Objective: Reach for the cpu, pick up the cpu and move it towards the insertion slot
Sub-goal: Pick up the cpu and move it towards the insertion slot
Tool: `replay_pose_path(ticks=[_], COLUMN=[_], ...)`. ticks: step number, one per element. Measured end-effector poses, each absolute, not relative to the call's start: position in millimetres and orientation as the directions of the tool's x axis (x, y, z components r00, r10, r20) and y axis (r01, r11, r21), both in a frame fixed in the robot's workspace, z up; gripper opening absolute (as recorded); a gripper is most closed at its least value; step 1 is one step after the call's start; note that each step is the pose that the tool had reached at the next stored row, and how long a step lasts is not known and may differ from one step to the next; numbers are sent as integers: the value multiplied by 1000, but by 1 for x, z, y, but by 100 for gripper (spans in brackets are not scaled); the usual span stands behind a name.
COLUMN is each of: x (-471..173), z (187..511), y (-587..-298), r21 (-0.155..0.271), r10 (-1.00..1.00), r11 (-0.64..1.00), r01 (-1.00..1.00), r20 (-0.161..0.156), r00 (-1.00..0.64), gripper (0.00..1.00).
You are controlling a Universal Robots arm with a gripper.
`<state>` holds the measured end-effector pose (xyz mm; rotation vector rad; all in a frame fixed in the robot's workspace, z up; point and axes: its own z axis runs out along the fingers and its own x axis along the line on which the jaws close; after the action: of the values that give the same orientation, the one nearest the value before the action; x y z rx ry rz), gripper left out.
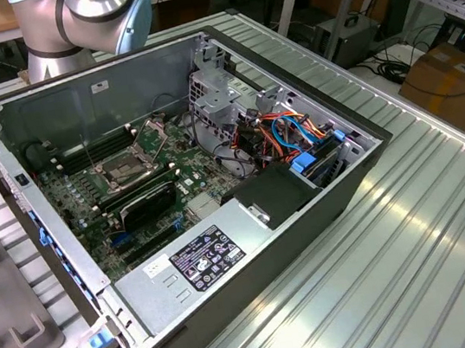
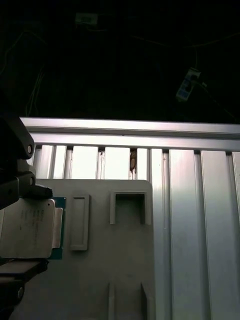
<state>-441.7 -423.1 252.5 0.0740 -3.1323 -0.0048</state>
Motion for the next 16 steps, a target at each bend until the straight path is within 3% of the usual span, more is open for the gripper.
replay_pose_path(ticks=[16], x=[-442], z=[261], y=[-423], r21=[3], r10=[-47], r11=[999], r01=[-47], r20=[9], r00=[-999], gripper=[55])
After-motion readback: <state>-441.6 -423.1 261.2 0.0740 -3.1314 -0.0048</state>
